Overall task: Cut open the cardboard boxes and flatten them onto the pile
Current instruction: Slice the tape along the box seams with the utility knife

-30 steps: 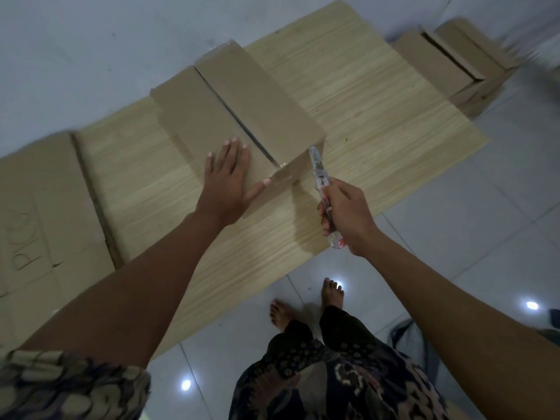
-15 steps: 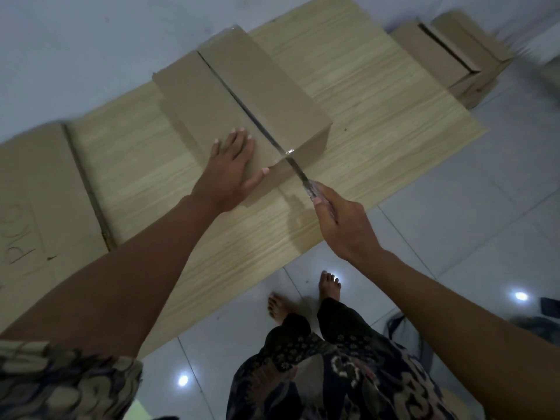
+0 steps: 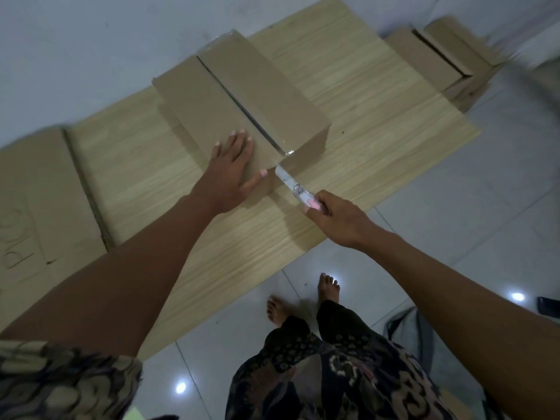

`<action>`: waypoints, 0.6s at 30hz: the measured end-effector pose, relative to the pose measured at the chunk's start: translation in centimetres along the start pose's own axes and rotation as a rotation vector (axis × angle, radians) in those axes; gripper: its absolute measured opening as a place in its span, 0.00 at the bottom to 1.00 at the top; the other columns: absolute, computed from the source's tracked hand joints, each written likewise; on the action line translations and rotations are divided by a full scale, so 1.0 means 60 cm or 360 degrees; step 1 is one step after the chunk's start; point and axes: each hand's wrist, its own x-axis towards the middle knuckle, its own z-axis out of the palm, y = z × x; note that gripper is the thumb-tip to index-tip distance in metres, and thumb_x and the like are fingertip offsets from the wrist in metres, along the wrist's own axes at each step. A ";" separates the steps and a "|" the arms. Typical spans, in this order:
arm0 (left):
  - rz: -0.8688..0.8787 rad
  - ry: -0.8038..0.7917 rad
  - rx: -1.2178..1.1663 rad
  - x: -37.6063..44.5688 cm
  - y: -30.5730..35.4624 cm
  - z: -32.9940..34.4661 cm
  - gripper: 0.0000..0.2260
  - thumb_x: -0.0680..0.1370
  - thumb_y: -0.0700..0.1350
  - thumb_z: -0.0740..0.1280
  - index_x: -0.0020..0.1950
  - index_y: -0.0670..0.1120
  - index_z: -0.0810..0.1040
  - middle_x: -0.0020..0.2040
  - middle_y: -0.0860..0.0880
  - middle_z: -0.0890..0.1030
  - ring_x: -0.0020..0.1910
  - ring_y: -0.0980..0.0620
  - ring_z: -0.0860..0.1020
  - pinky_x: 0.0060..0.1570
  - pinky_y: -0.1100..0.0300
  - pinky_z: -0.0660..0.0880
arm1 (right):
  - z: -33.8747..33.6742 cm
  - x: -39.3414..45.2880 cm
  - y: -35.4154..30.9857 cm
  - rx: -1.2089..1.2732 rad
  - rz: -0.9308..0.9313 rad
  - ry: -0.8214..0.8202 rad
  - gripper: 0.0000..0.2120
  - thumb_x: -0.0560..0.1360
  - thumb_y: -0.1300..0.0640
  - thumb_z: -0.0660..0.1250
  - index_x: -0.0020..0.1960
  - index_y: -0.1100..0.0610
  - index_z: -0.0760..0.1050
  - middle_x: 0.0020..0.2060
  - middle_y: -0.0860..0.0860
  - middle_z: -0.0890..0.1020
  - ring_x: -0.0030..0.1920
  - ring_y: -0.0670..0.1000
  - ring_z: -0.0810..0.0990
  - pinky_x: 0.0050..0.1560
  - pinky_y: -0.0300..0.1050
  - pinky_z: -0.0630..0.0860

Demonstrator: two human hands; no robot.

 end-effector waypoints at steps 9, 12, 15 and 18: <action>-0.0027 -0.0046 0.0012 0.004 0.004 0.001 0.36 0.82 0.62 0.53 0.82 0.40 0.52 0.83 0.41 0.48 0.82 0.44 0.44 0.78 0.47 0.39 | 0.001 0.001 0.003 0.0158 -0.0050 -0.0086 0.13 0.82 0.44 0.62 0.41 0.46 0.66 0.35 0.46 0.73 0.35 0.46 0.71 0.40 0.44 0.68; -0.0031 -0.0042 -0.0022 0.004 0.000 0.003 0.38 0.80 0.64 0.50 0.83 0.41 0.52 0.83 0.42 0.48 0.82 0.45 0.44 0.78 0.47 0.38 | -0.007 0.005 -0.002 0.0142 -0.0050 -0.0100 0.12 0.82 0.44 0.62 0.42 0.46 0.66 0.35 0.46 0.73 0.35 0.46 0.71 0.40 0.44 0.69; -0.0017 -0.0032 -0.0003 0.005 -0.001 0.006 0.41 0.78 0.67 0.47 0.82 0.41 0.53 0.83 0.41 0.49 0.82 0.44 0.45 0.78 0.45 0.40 | -0.013 0.005 -0.002 0.0132 -0.0045 -0.0091 0.12 0.81 0.43 0.62 0.43 0.47 0.68 0.36 0.46 0.73 0.36 0.47 0.71 0.41 0.45 0.69; -0.0018 -0.0036 -0.0006 0.007 0.000 0.009 0.41 0.78 0.68 0.46 0.82 0.40 0.52 0.83 0.41 0.49 0.82 0.44 0.44 0.78 0.45 0.40 | -0.014 0.002 -0.006 0.0124 -0.0039 -0.0064 0.12 0.81 0.42 0.62 0.47 0.50 0.72 0.37 0.46 0.75 0.37 0.46 0.72 0.42 0.44 0.70</action>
